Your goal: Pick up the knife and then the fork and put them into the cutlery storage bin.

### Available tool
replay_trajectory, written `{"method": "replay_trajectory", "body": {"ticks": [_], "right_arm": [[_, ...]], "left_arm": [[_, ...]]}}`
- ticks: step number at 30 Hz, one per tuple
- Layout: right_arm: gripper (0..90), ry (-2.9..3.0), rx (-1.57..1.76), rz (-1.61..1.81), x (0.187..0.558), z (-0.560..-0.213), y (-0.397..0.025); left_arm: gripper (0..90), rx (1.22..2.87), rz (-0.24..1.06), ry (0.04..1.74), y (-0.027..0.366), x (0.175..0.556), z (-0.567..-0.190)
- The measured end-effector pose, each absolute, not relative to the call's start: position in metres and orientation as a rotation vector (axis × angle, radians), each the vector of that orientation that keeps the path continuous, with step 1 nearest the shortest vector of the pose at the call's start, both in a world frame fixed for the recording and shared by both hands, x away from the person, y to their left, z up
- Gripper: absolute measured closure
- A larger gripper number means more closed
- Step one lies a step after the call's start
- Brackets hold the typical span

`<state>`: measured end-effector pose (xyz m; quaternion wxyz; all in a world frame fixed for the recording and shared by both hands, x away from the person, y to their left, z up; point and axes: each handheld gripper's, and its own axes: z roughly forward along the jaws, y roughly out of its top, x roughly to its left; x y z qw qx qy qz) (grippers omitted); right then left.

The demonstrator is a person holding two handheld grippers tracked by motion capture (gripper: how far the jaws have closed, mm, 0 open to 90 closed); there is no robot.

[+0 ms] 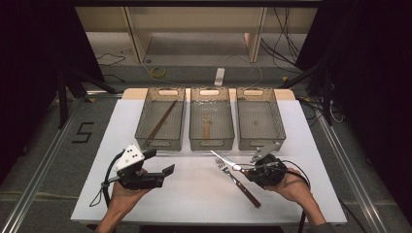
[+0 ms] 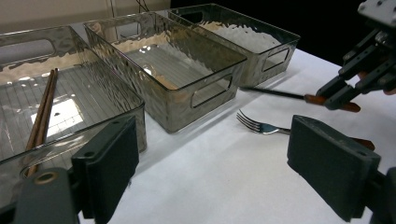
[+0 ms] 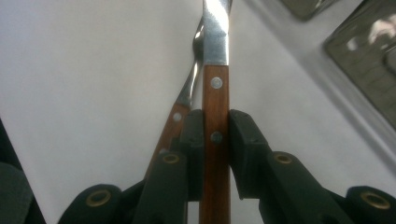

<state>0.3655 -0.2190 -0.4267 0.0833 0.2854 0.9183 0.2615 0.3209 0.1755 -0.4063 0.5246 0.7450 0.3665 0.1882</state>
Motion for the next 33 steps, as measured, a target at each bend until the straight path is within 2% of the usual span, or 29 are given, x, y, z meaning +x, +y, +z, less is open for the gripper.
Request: {"method": "replay_trajectory", "body": {"ticks": [13,33], "right_arm": [[77.1,2.497,1.026,0.964,0.393,-0.395,-0.252],[77.1,2.316,1.181,1.022,0.446,-0.364,-0.251]], "left_arm": [[16.1,1.729,0.444,0.868,0.179,0.32,-0.404],[16.0,1.724,0.448,0.862,0.18,0.319,-0.404]]}}
